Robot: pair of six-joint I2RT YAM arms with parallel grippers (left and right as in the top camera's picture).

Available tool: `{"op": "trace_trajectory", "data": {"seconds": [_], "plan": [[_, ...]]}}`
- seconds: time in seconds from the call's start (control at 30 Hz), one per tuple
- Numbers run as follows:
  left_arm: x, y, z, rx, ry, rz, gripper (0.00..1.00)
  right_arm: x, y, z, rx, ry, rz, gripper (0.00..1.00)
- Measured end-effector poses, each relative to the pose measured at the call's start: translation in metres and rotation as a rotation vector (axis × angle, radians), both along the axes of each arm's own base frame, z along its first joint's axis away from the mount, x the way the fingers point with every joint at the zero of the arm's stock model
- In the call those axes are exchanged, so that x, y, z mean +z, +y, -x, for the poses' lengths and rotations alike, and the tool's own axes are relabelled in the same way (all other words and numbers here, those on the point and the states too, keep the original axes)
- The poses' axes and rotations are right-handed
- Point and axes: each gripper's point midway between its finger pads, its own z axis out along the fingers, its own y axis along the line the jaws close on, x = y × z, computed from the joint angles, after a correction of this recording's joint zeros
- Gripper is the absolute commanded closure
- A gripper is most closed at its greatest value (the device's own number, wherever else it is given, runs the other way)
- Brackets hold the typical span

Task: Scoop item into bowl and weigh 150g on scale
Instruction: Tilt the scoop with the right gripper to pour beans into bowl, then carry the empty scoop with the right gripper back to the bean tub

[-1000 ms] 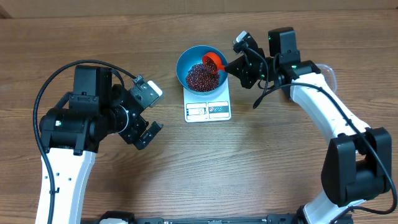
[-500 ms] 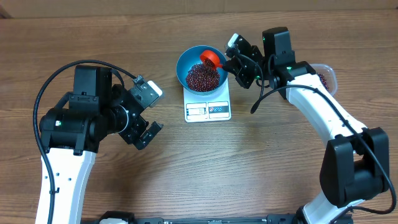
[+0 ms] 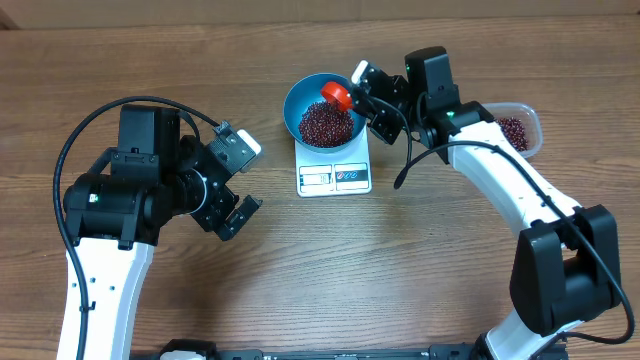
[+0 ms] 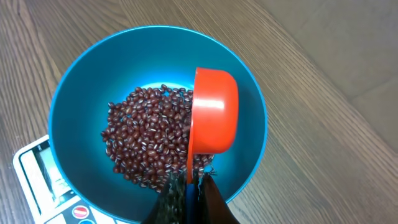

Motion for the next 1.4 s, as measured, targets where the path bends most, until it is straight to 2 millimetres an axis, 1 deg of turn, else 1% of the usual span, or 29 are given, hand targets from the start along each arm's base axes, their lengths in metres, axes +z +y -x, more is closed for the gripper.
{"op": "trace_trajectory", "data": {"seconds": [0.1,0.17,0.27,0.33,0.4,0.47,0.53,0.57,0.6,0.63,0.7,0.77,0.8,0.87,0.93,0.97,1.03,1.2,1.27,1.3,1.4], "plan": [[0.000,0.000,0.000,0.000,0.000,0.000,0.00,0.003,-0.002,-0.001,-0.008,-0.013,0.009,0.96],[0.000,0.000,0.000,0.000,0.000,0.000,0.00,0.011,-0.004,-0.001,-0.017,-0.028,0.007,0.96],[0.000,0.000,0.000,0.000,0.000,0.000,0.00,0.033,-0.008,-0.002,-0.067,-0.042,-0.046,0.96],[0.000,0.000,0.000,0.000,0.000,0.000,0.00,0.051,-0.018,-0.005,-0.140,-0.033,-0.105,0.97],[0.000,0.000,0.000,0.000,0.000,0.000,0.00,0.070,-0.038,-0.009,-0.248,-0.010,-0.184,0.96],[0.000,0.000,0.000,0.000,0.000,0.000,0.00,0.088,-0.068,-0.013,-0.388,0.029,-0.279,0.96],[0.000,0.000,0.000,0.000,0.000,0.000,0.00,0.099,-0.102,-0.010,-0.536,0.094,-0.360,0.96],[0.000,0.000,0.000,0.000,0.000,0.000,0.00,0.101,-0.117,-0.008,-0.594,0.123,-0.385,0.96],[0.000,0.000,0.000,0.000,0.000,0.000,0.00,0.101,-0.137,-0.003,-0.670,0.168,-0.410,0.96],[0.000,0.000,0.000,0.000,0.000,0.000,0.00,0.100,-0.149,0.001,-0.715,0.191,-0.423,0.96],[0.000,0.000,0.000,0.000,0.000,0.000,0.00,0.092,-0.171,0.009,-0.803,0.257,-0.437,0.96],[0.000,0.000,0.000,0.000,0.000,0.000,0.00,0.079,-0.196,0.017,-0.904,0.316,-0.426,0.96],[0.000,0.000,0.000,0.000,0.000,0.000,0.00,0.075,-0.204,0.020,-0.940,0.326,-0.417,0.96],[0.000,0.000,0.000,0.000,0.000,0.000,0.00,0.066,-0.231,0.025,-1.051,0.332,-0.374,0.96],[0.000,0.000,0.000,0.000,0.000,0.000,0.00,0.060,-0.245,0.031,-1.119,0.334,-0.333,0.96],[0.000,0.000,0.000,0.000,0.000,0.000,0.00,0.054,-0.257,0.037,-1.173,0.338,-0.289,0.96],[0.000,0.000,0.000,0.000,0.000,0.000,0.00,0.050,-0.267,0.041,-1.216,0.329,-0.239,0.96],[0.000,0.000,0.000,0.000,0.000,0.000,0.00,0.046,-0.283,0.048,-1.254,0.299,-0.127,0.96],[0.000,0.000,0.000,0.000,0.000,0.000,0.00,0.039,-0.289,0.048,-1.272,0.300,-0.080,0.96],[0.000,0.000,0.000,0.000,0.000,0.000,0.00,0.037,-0.291,0.048,-1.274,0.301,-0.072,0.96],[0.000,0.000,0.000,0.000,0.001,0.000,0.00,0.023,-0.294,0.046,-1.273,0.322,-0.024,0.96]]}}
